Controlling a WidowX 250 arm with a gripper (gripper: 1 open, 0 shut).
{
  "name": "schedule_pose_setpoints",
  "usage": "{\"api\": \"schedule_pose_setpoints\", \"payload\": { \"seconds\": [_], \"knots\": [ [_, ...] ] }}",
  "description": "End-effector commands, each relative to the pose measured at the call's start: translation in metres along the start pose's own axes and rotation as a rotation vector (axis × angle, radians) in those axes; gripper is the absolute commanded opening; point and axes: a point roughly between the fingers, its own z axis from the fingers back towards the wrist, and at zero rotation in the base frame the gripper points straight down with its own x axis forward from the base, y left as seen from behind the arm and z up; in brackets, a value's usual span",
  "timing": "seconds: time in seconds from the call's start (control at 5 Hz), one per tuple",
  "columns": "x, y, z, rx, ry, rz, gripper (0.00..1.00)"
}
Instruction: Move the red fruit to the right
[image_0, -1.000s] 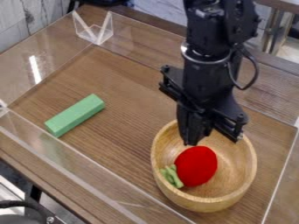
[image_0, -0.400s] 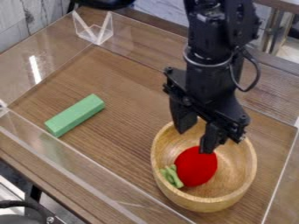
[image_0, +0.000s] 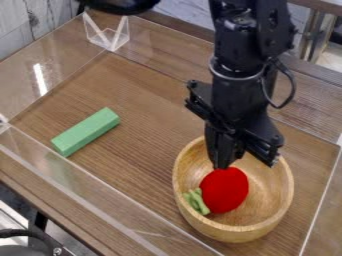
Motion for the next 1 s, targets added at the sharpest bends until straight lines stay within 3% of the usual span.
{"api": "schedule_pose_setpoints", "payload": {
  "seconds": [0.0, 0.2, 0.4, 0.6, 0.8],
  "knots": [
    [0.005, 0.003, 0.009, 0.001, -0.034, 0.011, 0.00],
    [0.006, 0.007, 0.017, -0.002, -0.053, 0.036, 1.00],
    [0.007, 0.011, 0.027, -0.004, -0.077, 0.061, 1.00],
    [0.011, 0.019, 0.049, 0.001, -0.143, 0.101, 1.00],
    [0.019, 0.042, 0.067, 0.047, -0.220, 0.160, 1.00]
  ]
}}
